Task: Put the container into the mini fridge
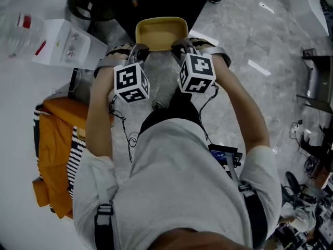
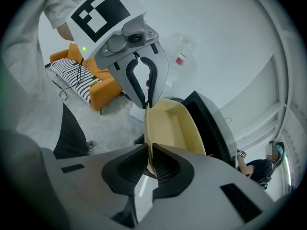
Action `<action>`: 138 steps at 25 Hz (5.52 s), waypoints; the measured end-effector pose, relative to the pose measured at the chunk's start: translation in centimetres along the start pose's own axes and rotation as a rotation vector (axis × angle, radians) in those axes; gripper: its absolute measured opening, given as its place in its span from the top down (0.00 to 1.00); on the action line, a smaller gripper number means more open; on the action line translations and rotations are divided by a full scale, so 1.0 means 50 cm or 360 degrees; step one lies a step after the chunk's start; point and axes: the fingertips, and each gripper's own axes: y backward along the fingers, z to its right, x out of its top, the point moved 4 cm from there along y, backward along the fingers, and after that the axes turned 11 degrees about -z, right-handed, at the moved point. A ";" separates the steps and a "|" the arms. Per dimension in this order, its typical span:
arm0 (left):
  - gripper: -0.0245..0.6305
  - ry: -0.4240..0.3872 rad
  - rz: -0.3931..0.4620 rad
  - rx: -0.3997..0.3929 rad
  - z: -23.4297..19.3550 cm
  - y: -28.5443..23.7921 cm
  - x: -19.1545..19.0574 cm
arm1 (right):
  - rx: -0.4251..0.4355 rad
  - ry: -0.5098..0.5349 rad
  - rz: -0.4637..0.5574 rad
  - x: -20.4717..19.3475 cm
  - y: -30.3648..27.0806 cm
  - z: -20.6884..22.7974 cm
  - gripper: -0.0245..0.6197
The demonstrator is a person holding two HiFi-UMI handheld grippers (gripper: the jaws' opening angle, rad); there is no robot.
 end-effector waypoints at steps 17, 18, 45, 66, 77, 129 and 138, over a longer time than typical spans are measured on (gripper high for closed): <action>0.91 0.0079 -0.0097 -0.0147 0.004 -0.156 0.026 | 0.0167 -0.0063 0.0037 -0.081 -0.138 0.023 0.88; 0.91 0.0075 -0.0105 -0.0159 0.006 -0.170 0.024 | 0.0174 -0.0071 0.0042 -0.085 -0.153 0.023 0.88; 0.91 0.0205 -0.0074 -0.0082 0.061 -0.440 -0.031 | 0.0226 -0.0030 0.0029 -0.141 -0.420 0.014 0.88; 0.91 0.0486 -0.0186 -0.0089 0.116 -0.578 -0.042 | 0.0193 0.0044 0.0097 -0.187 -0.570 -0.001 0.88; 0.90 0.0517 -0.0196 -0.0090 0.058 -0.673 -0.108 | 0.0145 0.0054 0.0039 -0.152 -0.665 0.064 0.88; 0.88 0.0654 -0.0435 -0.0092 -0.102 -0.954 -0.183 | 0.0090 -0.0239 -0.0001 -0.168 -0.916 0.252 0.87; 0.88 0.0663 -0.0467 -0.0077 -0.103 -0.974 -0.193 | 0.0084 -0.0296 0.0014 -0.161 -0.948 0.264 0.85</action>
